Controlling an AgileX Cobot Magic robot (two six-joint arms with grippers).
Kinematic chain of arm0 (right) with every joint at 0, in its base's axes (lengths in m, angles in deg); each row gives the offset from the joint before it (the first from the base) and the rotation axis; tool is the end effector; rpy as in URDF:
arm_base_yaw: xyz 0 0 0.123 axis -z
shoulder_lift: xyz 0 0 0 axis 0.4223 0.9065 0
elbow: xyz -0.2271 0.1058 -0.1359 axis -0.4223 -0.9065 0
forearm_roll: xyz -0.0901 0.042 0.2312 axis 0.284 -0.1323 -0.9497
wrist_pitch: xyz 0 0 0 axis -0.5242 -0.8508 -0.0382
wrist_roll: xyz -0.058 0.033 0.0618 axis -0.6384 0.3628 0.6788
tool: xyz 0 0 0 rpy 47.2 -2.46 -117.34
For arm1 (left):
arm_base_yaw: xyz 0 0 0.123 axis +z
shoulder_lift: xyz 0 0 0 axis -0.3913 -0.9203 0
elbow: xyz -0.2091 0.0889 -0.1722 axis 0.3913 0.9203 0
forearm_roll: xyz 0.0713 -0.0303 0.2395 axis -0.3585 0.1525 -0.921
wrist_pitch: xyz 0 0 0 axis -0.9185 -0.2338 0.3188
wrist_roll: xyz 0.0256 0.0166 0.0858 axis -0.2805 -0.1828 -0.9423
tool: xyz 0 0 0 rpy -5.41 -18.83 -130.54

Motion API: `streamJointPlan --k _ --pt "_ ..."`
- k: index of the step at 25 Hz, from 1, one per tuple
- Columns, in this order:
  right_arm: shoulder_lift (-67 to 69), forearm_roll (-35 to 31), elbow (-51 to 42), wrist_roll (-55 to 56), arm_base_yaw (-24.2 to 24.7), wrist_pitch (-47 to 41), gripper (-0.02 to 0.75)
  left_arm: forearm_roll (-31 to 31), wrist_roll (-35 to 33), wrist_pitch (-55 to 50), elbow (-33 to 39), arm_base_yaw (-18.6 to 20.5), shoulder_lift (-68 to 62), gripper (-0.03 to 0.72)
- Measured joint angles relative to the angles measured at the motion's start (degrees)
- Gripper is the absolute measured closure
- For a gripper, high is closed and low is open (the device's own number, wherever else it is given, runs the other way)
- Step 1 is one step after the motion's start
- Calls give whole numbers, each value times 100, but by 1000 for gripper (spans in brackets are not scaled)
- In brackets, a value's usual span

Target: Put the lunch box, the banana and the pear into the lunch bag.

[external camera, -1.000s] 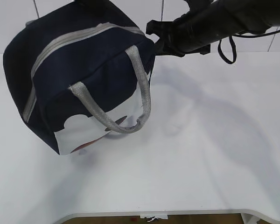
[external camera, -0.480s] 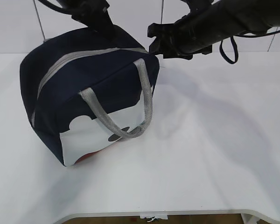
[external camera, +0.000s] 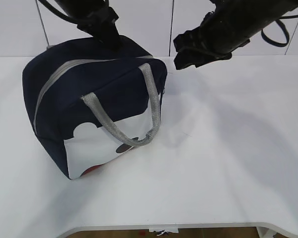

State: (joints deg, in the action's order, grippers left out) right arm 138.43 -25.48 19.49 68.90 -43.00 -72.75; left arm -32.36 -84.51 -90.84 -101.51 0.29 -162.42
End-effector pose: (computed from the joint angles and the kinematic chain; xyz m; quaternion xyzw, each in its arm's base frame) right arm 0.3754 0.1431 0.2953 -0.1917 0.9231 0.1495 0.2980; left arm 0.4018 -0.2042 0.3286 0.3886 0.8749 -0.1850 0.2221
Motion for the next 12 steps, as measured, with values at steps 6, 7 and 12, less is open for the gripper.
streamJointPlan --k 6,7,12 --pt "-93 413 487 388 0 -1652 344 -408 459 12 0 0 -75 635" --pt "-93 440 581 414 0 -1867 344 -493 572 12 0 0 -75 610" --pt "-121 481 1103 436 0 -2629 344 -599 1028 12 0 0 -16 411"
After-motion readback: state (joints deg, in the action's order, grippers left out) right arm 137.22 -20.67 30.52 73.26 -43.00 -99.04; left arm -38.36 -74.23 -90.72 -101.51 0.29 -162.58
